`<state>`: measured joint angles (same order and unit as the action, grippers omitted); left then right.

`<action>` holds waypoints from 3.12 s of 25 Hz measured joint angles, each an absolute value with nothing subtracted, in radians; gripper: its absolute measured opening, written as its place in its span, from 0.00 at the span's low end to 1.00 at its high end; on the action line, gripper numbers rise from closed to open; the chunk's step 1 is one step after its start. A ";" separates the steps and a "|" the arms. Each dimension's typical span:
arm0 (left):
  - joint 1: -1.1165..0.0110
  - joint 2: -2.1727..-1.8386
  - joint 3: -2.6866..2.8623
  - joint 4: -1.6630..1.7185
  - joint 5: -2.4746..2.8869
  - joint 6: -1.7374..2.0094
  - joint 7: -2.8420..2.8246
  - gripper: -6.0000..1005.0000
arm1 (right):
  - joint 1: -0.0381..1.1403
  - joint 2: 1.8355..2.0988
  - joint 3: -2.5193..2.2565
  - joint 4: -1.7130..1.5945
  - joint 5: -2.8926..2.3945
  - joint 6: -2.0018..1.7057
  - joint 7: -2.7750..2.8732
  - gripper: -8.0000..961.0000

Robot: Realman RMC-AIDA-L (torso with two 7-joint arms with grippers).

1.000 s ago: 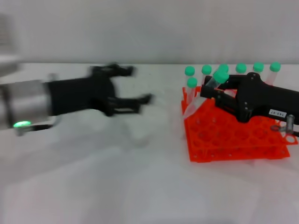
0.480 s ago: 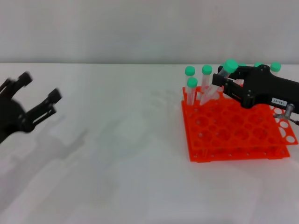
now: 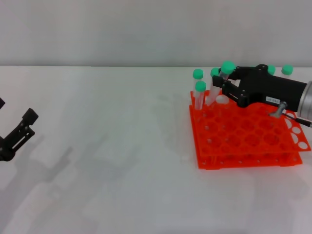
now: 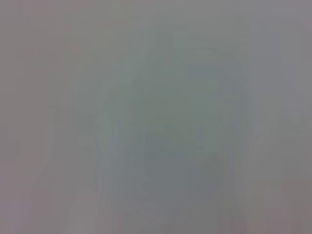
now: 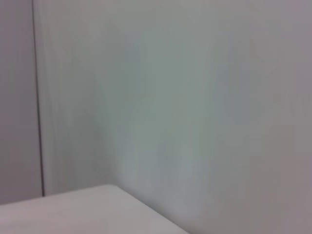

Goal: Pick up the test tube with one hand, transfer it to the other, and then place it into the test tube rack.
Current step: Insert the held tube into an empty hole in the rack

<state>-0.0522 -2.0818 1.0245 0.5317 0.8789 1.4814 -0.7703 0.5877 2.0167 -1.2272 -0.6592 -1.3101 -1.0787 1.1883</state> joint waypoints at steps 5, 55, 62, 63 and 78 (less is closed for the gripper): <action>-0.052 -2.082 1.023 0.512 0.861 1.498 -0.753 0.89 | 0.606 2.017 -1.279 -0.661 -1.307 -0.996 1.188 0.22; -0.078 -2.077 1.023 0.506 0.848 1.495 -0.753 0.89 | 0.624 2.008 -1.329 -0.660 -1.369 -0.867 1.212 0.22; -0.078 -2.078 1.023 0.504 0.850 1.497 -0.753 0.89 | 0.633 2.010 -1.357 -0.658 -1.369 -0.850 1.212 0.22; -0.078 -2.078 1.023 0.504 0.850 1.497 -0.753 0.89 | 0.635 2.010 -1.362 -0.657 -1.369 -0.845 1.212 0.22; -0.078 -2.078 1.023 0.500 0.850 1.499 -0.752 0.89 | 0.652 2.011 -1.399 -0.648 -1.369 -0.814 1.213 0.22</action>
